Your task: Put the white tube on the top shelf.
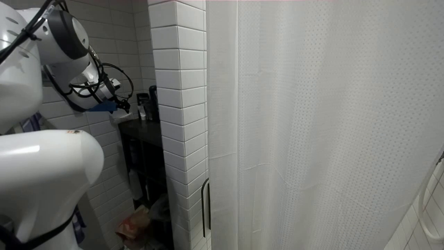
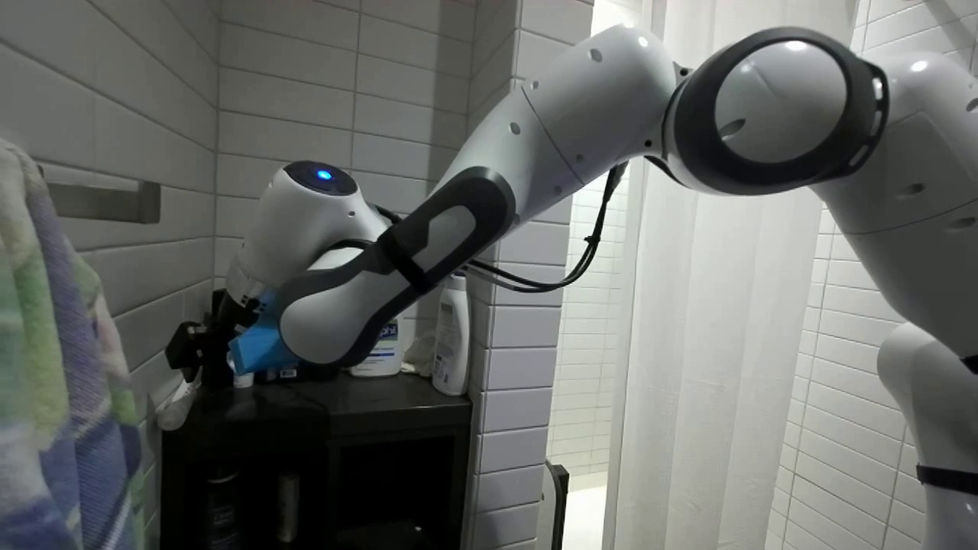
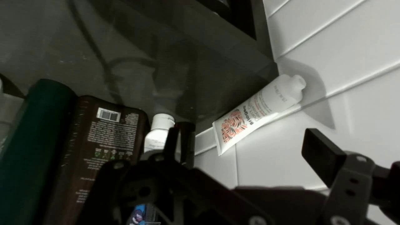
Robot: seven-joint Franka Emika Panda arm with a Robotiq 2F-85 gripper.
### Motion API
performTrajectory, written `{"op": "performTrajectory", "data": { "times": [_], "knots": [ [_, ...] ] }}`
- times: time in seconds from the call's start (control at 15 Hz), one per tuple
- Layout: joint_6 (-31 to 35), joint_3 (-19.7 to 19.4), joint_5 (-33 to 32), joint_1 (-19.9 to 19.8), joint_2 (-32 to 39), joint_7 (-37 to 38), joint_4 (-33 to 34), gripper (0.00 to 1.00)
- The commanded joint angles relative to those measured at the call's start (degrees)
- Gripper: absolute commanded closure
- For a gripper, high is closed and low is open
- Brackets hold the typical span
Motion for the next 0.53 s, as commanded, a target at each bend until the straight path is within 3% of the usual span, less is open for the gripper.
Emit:
{"op": "performTrajectory", "data": {
  "times": [0.0,0.47],
  "knots": [
    [0.00,-2.71,-0.73,1.36,2.56,2.89,3.36,0.00],
    [-0.76,-4.38,-0.36,2.90,6.54,6.14,7.07,0.00]
  ]
}}
